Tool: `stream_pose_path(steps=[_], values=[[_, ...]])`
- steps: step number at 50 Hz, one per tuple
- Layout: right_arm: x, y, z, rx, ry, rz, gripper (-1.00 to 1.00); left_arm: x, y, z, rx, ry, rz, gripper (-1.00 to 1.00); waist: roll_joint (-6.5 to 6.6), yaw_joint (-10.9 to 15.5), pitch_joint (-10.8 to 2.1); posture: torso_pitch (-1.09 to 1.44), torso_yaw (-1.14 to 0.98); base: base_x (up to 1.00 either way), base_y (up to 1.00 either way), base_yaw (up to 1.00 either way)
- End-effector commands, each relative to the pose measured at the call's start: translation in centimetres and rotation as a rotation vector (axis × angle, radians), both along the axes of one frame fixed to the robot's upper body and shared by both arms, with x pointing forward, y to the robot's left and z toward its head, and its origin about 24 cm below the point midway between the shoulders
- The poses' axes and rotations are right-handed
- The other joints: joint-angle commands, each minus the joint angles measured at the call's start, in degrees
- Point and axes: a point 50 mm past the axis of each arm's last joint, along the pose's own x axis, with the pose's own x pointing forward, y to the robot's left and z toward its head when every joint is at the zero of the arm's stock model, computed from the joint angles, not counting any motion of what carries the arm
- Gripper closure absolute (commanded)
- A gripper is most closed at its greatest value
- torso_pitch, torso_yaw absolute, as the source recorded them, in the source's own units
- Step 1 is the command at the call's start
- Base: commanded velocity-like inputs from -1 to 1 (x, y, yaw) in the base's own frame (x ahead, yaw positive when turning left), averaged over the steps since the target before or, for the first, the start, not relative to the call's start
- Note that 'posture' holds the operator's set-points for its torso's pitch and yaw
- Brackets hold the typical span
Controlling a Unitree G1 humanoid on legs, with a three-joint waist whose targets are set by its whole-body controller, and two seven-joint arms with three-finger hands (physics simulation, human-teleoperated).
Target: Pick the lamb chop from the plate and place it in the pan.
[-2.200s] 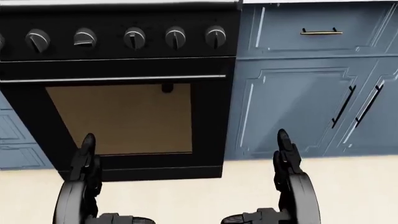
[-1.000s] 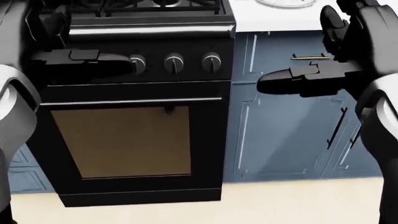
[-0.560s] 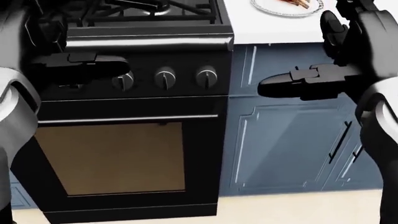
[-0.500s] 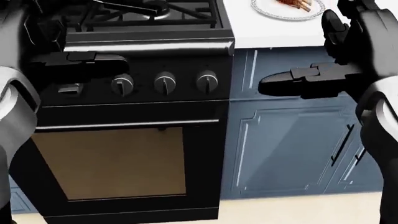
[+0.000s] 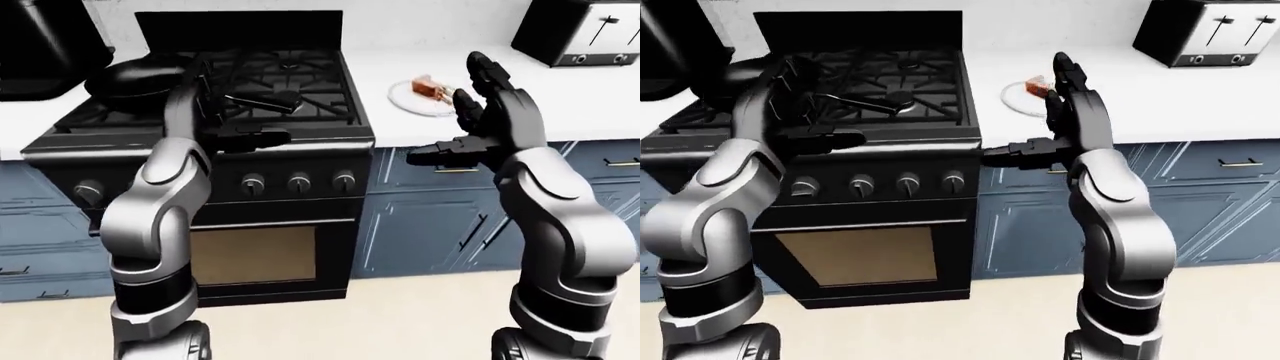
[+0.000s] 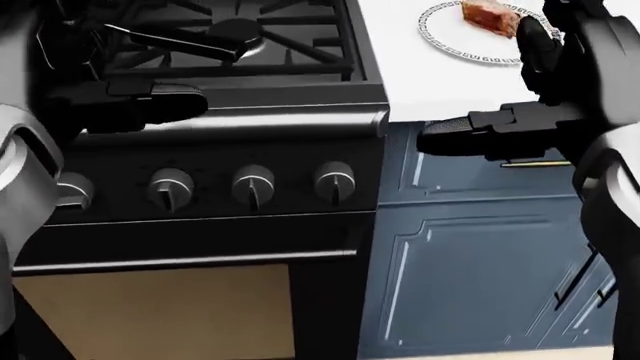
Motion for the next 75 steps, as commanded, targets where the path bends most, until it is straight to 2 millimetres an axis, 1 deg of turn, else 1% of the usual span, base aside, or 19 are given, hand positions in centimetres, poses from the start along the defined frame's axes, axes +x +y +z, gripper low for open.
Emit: stream_pose_path(steps=[1, 7, 10, 13, 21, 26, 36, 39, 40, 42, 48, 50, 52, 53, 61, 66, 67, 70, 75], values=[[-0.54, 0.44, 2.07, -0.014, -0.105, 0.017, -1.00, -0.65, 0.49, 2.40, -0.001, -0.113, 0.018, -1.00, -0.62, 0.34, -2.30, 0.00, 0.00, 0.06, 0.00, 0.00], [-0.66, 0.48, 2.08, -0.012, -0.108, 0.018, -1.00, -0.68, 0.48, 2.23, -0.001, -0.113, 0.017, -1.00, 1.19, 0.01, 0.13, 0.00, 0.00, 0.00, 0.00, 0.00], [-0.63, 0.47, 2.09, -0.011, -0.108, 0.017, -1.00, -0.67, 0.46, 2.32, -0.002, -0.113, 0.016, -1.00, 6.16, -0.42, -1.67, 0.00, 0.00, 0.05, -0.09, 0.00], [-0.59, 0.47, 2.05, -0.012, -0.107, 0.018, -1.00, -0.64, 0.48, 2.34, -0.002, -0.114, 0.016, -1.00, 6.57, -0.14, -2.21, 0.00, 0.00, 0.08, -0.15, 0.00], [-0.76, 0.41, 2.50, -0.012, -0.114, 0.016, -1.00, -0.78, 0.42, 2.78, 0.000, -0.127, 0.015, -1.00, 3.76, 0.69, -2.27, 0.00, 0.00, 0.08, -0.18, 0.00], [-0.80, 0.46, 2.48, -0.013, -0.116, 0.018, -1.00, -0.80, 0.44, 2.72, -0.001, -0.129, 0.015, -1.00, -1.84, 1.16, -3.62, 0.00, 0.00, 0.09, -0.22, 0.00], [-0.75, 0.45, 2.43, -0.014, -0.114, 0.020, -1.00, -0.91, 0.33, 2.80, 0.000, -0.127, 0.013, -1.00, 3.81, 0.56, -1.67, 0.00, 0.00, 0.08, -0.23, 0.00], [-0.70, 0.47, 2.40, -0.015, -0.113, 0.021, -1.00, -0.85, 0.36, 2.79, -0.002, -0.127, 0.013, -1.00, 7.32, 0.05, -2.25, 0.00, 0.00, 0.08, -0.22, 0.00], [-0.68, 0.46, 2.38, -0.015, -0.112, 0.021, -1.00, -0.81, 0.37, 2.78, -0.001, -0.127, 0.013, -1.00, 5.20, 0.44, -1.93, 0.00, 0.00, 0.08, -0.23, 0.00], [-0.69, 0.47, 2.40, -0.015, -0.112, 0.021, -1.00, -0.88, 0.39, 2.90, -0.004, -0.127, 0.012, -1.00, 6.51, 0.30, -2.14, 0.00, 0.00, 0.08, -0.23, 0.00], [-0.72, 0.43, 2.43, -0.015, -0.112, 0.020, -1.00, -0.78, 0.44, 2.81, -0.005, -0.127, 0.014, -1.00, 4.16, 0.74, -2.02, 0.00, 0.00, 0.08, -0.22, 0.00], [-0.70, 0.50, 2.44, -0.013, -0.111, 0.022, -1.00, -0.86, 0.30, 2.83, -0.003, -0.126, 0.012, -1.00, 2.22, 0.93, -2.00, 0.00, 0.00, 0.08, -0.22, 0.00], [-0.76, 0.45, 2.49, -0.014, -0.113, 0.021, -1.00, -0.78, 0.23, 2.67, -0.001, -0.126, 0.010, -1.00, -2.15, 0.85, -3.05, 0.00, 0.00, 0.08, -0.22, 0.00], [-0.77, 0.46, 2.50, -0.014, -0.113, 0.021, -1.00, -0.61, 0.27, 2.53, -0.001, -0.125, 0.010, -1.00, 0.23, 0.46, -2.38, 0.00, 0.00, 0.08, -0.23, 0.00], [-0.72, 0.53, 2.36, -0.018, -0.112, 0.024, -1.00, -0.56, 0.28, 2.54, -0.003, -0.126, 0.009, -1.00, 3.47, 0.53, -1.00, 0.00, 0.00, 0.10, -0.22, 0.00], [-0.81, 0.46, 2.49, -0.020, -0.115, 0.022, -1.00, -0.74, 0.25, 2.70, -0.003, -0.126, 0.009, -1.00, 8.19, 0.08, -2.22, 0.00, 0.00, 0.19, -0.09, 0.00], [-0.79, 0.45, 2.46, -0.021, -0.114, 0.022, -1.00, -0.74, 0.24, 2.71, -0.003, -0.126, 0.009, -1.00, 5.50, 0.58, -1.64, 0.00, 0.00, 0.20, -0.08, 0.00], [-0.80, 0.44, 2.43, -0.021, -0.115, 0.023, -1.00, -0.68, 0.25, 2.62, -0.004, -0.126, 0.009, -1.00, 6.67, 0.28, -1.92, 0.00, 0.00, 0.21, -0.07, 0.00], [-0.81, 0.47, 2.40, -0.022, -0.115, 0.023, -1.00, -0.78, 0.31, 2.74, -0.006, -0.126, 0.009, -1.00, 3.48, 0.73, -1.30, 0.00, 0.00, 0.23, -0.04, 0.00]])
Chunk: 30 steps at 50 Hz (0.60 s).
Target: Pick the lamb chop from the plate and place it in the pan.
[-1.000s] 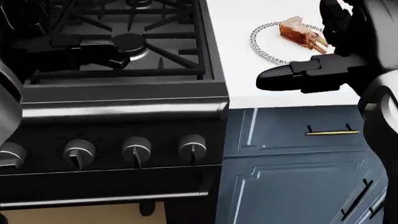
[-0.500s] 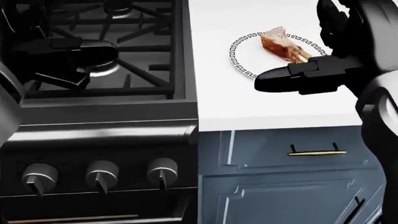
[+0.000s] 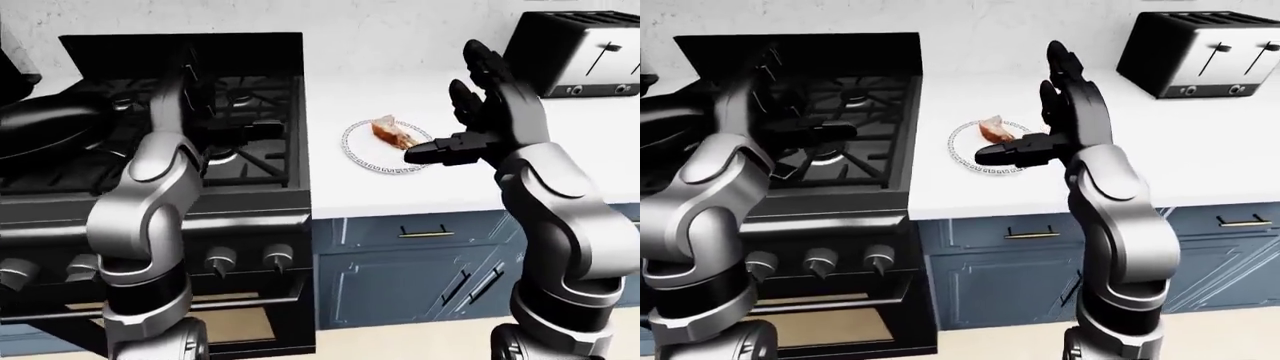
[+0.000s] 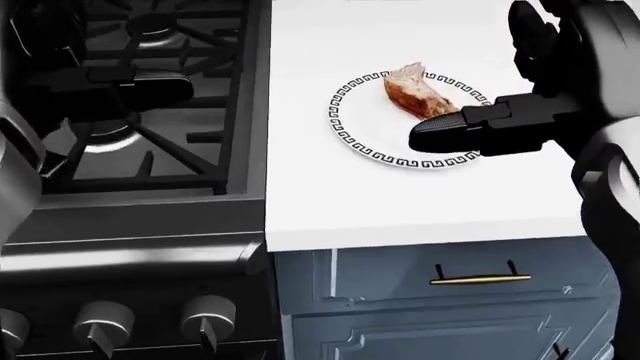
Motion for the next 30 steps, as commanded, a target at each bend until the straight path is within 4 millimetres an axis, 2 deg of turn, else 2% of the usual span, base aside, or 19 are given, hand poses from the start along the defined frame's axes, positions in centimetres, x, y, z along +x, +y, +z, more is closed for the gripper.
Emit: stream_pose_path(steps=[1, 2, 3, 4, 6, 9, 13, 15, 16, 17, 18, 19, 20, 24, 26, 27, 29, 30], values=[[-0.40, -0.24, 1.38, -0.006, -0.077, -0.016, -1.00, -0.45, -0.30, 1.68, 0.001, -0.081, -0.016, -1.00, -0.24, -0.16, -0.94, 0.00, 0.00, 0.23, -0.02, 0.00], [-0.39, -0.25, 1.36, -0.007, -0.077, -0.016, -1.00, -0.44, -0.31, 1.63, 0.001, -0.081, -0.016, -1.00, -1.68, 0.01, -1.16, 0.00, 0.00, 0.23, -0.02, 0.00], [-0.36, -0.25, 1.33, -0.008, -0.077, -0.016, -1.00, -0.39, -0.31, 1.56, 0.001, -0.081, -0.017, -1.00, -4.00, 0.06, -1.83, 0.00, 0.00, 0.23, -0.02, 0.00], [-0.37, -0.25, 1.35, -0.008, -0.077, -0.016, -1.00, -0.38, -0.30, 1.57, 0.001, -0.081, -0.016, -1.00, -2.58, -0.41, -1.57, 0.00, 0.00, 0.23, -0.02, 0.00], [-0.35, -0.28, 1.34, -0.008, -0.076, -0.015, -1.00, -0.34, -0.32, 1.57, 0.001, -0.080, -0.016, -1.00, -3.17, -0.41, -0.98, 0.00, 0.00, 0.23, 0.00, 0.00], [-0.36, -0.25, 1.36, -0.009, -0.076, -0.015, -1.00, -0.33, -0.29, 1.61, 0.001, -0.080, -0.014, -1.00, -1.88, -0.81, -1.20, 0.00, 0.00, 0.23, 0.00, 0.00], [-0.40, -0.18, 1.40, -0.009, -0.075, -0.012, -1.00, -0.42, -0.31, 1.69, 0.000, -0.080, -0.015, -1.00, 0.25, -1.16, -0.44, 0.00, 0.00, 0.23, 0.00, 0.00], [-0.39, -0.21, 1.36, -0.009, -0.075, -0.013, -1.00, -0.41, -0.29, 1.66, 0.000, -0.080, -0.014, -1.00, 2.16, -1.54, -0.68, 0.00, 0.00, 0.23, 0.00, 0.00], [-0.37, -0.20, 1.36, -0.010, -0.075, -0.013, -1.00, -0.43, -0.29, 1.66, 0.000, -0.080, -0.015, -1.00, 3.60, -1.75, -1.03, 0.00, 0.00, 0.23, 0.00, 0.00], [-0.39, -0.18, 1.43, -0.010, -0.076, -0.013, -1.00, -0.24, -0.25, 1.58, 0.000, -0.079, -0.014, -1.00, 5.63, -1.82, -1.85, 0.00, 0.00, 0.23, 0.00, 0.00], [-0.42, -0.20, 1.46, -0.010, -0.076, -0.015, -1.00, -0.34, -0.30, 1.66, 0.001, -0.080, -0.015, -1.00, 3.54, -1.16, -1.46, 0.00, 0.00, 0.23, 0.00, 0.00], [-0.42, -0.25, 1.44, -0.010, -0.076, -0.015, -1.00, -0.39, -0.32, 1.67, 0.001, -0.080, -0.015, -1.00, 4.43, -1.36, -1.34, 0.00, 0.00, 0.23, 0.00, 0.00], [-0.42, -0.22, 1.45, -0.010, -0.077, -0.015, -1.00, -0.39, -0.32, 1.65, 0.001, -0.080, -0.015, -1.00, 4.33, -1.19, -1.22, 0.00, 0.00, 0.23, 0.00, 0.00], [-0.39, -0.23, 1.40, -0.014, -0.075, -0.018, -1.00, -0.38, -0.32, 1.67, 0.001, -0.080, -0.015, -1.00, 2.52, -0.80, -1.59, 0.00, 0.00, 0.15, 0.00, 0.00], [-0.35, -0.35, 1.28, -0.019, -0.069, -0.028, -1.00, -0.42, -0.34, 1.58, 0.002, -0.080, -0.015, -1.00, 1.31, -0.60, -0.55, 0.00, 0.00, 0.00, 0.00, 0.00], [-0.32, -0.37, 1.27, -0.020, -0.068, -0.032, -1.00, -0.39, -0.33, 1.59, 0.002, -0.080, -0.015, -1.00, 0.30, -0.37, -0.45, 0.00, 0.00, 0.00, 0.00, 0.00], [-0.20, -0.36, 1.21, -0.023, -0.060, -0.035, -1.00, -0.41, -0.33, 1.65, 0.002, -0.080, -0.015, -1.00, -3.12, -0.10, -0.93, 0.00, 0.00, 0.00, 0.00, 0.00], [-0.18, -0.35, 1.22, -0.027, -0.056, -0.038, -1.00, -0.38, -0.33, 1.63, 0.002, -0.080, -0.015, -1.00, -0.36, -0.15, -0.39, 0.00, 0.00, 0.00, 0.00, 0.00]])
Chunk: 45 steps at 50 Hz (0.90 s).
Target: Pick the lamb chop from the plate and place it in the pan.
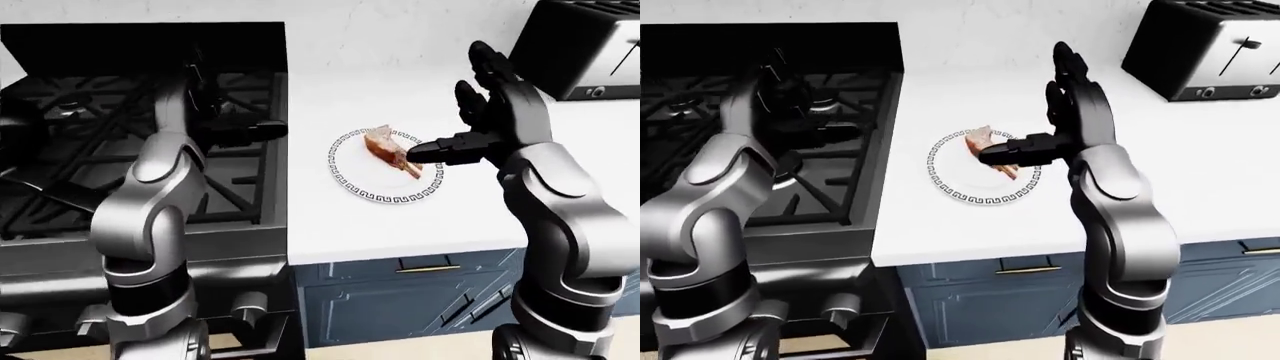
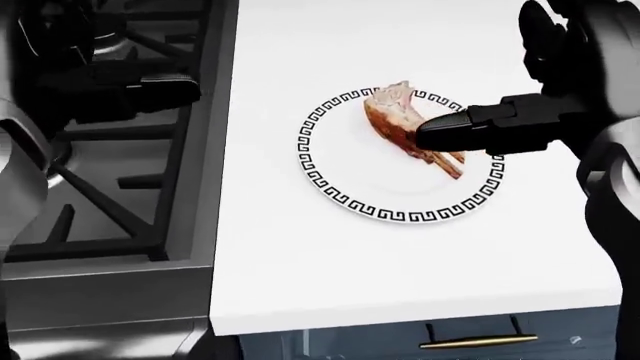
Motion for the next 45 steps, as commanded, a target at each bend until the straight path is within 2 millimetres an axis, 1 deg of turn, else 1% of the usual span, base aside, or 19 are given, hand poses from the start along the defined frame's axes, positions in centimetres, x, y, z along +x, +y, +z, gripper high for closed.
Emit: stream_pose_path(steps=[1, 2, 3, 5, 7, 19, 24, 30, 35, 37, 40, 44, 45], values=[[-0.3, 0.1, 1.4, -0.015, -0.060, -0.003, -1.00, -0.4, 0.1, 1.7, 0.004, -0.072, 0.004, -1.00, 0.07, 0.24, -2.02, 0.00, 0.00, 0.00, 0.00, 0.00], [-0.3, 0.2, 1.4, -0.014, -0.061, 0.000, -1.00, -0.4, 0.1, 1.7, 0.004, -0.073, 0.003, -1.00, 0.25, -0.16, -2.41, 0.00, 0.00, 0.00, 0.00, 0.00], [-0.3, 0.2, 1.4, -0.015, -0.060, -0.001, -1.00, -0.5, 0.1, 1.7, 0.003, -0.074, 0.003, -1.00, 0.50, -0.32, -2.53, 0.00, 0.00, 0.00, 0.00, 0.00], [-0.3, 0.2, 1.4, -0.016, -0.061, 0.000, -1.00, -0.4, 0.1, 1.7, 0.002, -0.074, 0.004, -1.00, 0.95, -0.40, -2.59, 0.00, 0.00, 0.00, 0.00, 0.00], [-0.3, 0.2, 1.3, -0.019, -0.060, 0.001, -1.00, -0.4, 0.2, 1.7, 0.002, -0.074, 0.004, -1.00, 1.07, -0.47, -2.59, 0.00, 0.00, 0.00, 0.00, 0.00], [-0.2, 0.2, 1.4, -0.023, -0.063, -0.005, -1.00, -0.3, 0.2, 1.6, 0.002, -0.072, 0.004, -1.00, 1.00, -0.35, -2.66, 0.00, 0.00, 0.00, 0.00, 0.00], [-0.3, 0.1, 1.6, -0.093, -0.069, -0.053, -1.00, -0.3, 0.1, 1.6, 0.003, -0.071, 0.003, -1.00, 0.94, -0.24, -2.42, 0.00, 0.00, 0.00, 0.00, 0.00], [0.3, 0.9, 1.3, -0.108, -0.053, -0.040, -1.00, -0.3, 0.0, 1.4, 0.002, -0.067, 0.000, -1.00, 0.96, -0.15, -2.34, 0.00, 0.00, 0.00, 0.00, 0.00], [1.8, 1.0, 0.6, -0.093, -0.026, -0.030, -1.00, -0.4, 0.1, 1.6, 0.001, -0.067, 0.004, -1.00, 1.05, -0.14, -2.38, 0.00, 0.00, 0.00, 0.00, 0.00], [2.4, 0.9, 0.9, -0.100, -0.017, -0.034, -1.00, -0.4, 0.2, 1.6, -0.001, -0.068, 0.006, -1.00, 1.08, -0.14, -2.39, 0.00, 0.00, 0.00, 0.00, 0.00], [2.8, 1.0, 1.4, -0.130, -0.007, -0.031, -1.00, -0.5, 0.2, 1.7, -0.002, -0.070, 0.007, -1.00, 1.12, -0.11, -2.49, 0.00, 0.00, 0.00, 0.00, 0.00], [3.5, 1.0, 1.2, -0.149, 0.012, -0.031, -1.00, -0.4, 0.3, 1.7, -0.003, -0.069, 0.008, -1.00, 1.27, -0.05, -2.42, 0.00, 0.00, 0.00, 0.00, 0.00], [3.6, 1.1, 1.3, -0.156, 0.013, -0.034, -0.84, -0.4, 0.2, 1.7, -0.003, -0.069, 0.008, -1.00, 1.30, -0.07, -2.46, 0.00, 0.00, 0.00, 0.00, 0.00]])
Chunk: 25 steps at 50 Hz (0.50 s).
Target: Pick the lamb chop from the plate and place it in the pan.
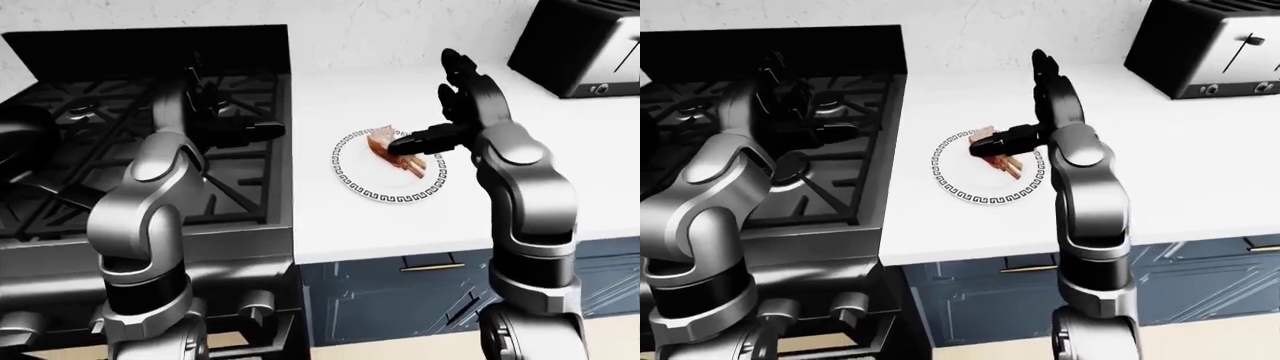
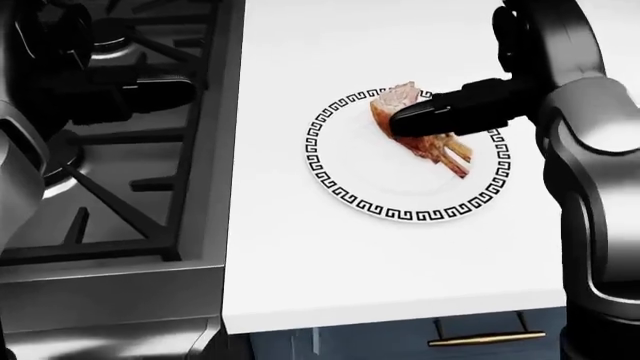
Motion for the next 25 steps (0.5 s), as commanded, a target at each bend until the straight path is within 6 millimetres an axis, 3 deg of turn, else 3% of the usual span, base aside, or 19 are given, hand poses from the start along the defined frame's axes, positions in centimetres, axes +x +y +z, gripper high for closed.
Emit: stream_pose_path(steps=[1, 3, 4, 6, 25], values=[[-0.1, 0.1, 2.0, -0.028, -0.086, 0.000, -0.85, -0.5, -0.1, 2.0, 0.001, -0.093, -0.003, -1.00, 0.06, -0.01, -1.48, 0.00, 0.00, 0.00, 0.00, 0.00], [0.2, 0.3, 1.9, -0.041, -0.080, -0.001, -0.76, -0.5, 0.0, 2.0, 0.000, -0.093, -0.002, -1.00, 0.09, -0.07, -1.57, 0.00, 0.00, 0.00, 0.00, 0.00], [0.1, 0.3, 2.0, -0.040, -0.083, -0.001, -0.82, -0.5, 0.0, 2.0, 0.000, -0.094, -0.002, -1.00, 0.12, -0.10, -1.59, 0.00, 0.00, 0.00, 0.00, 0.00], [0.0, 0.5, 1.9, -0.052, -0.077, 0.001, -0.67, -0.5, 0.0, 1.9, 0.001, -0.093, -0.002, -1.00, 0.16, -0.11, -1.63, 0.00, 0.00, 0.00, 0.00, 0.00], [1.4, 1.9, 0.6, -0.192, -0.028, -0.016, -0.54, -0.3, 0.2, 2.0, -0.004, -0.090, 0.004, -1.00, 0.80, -0.40, -1.99, 0.00, 0.00, 0.00, 0.00, 0.00]])
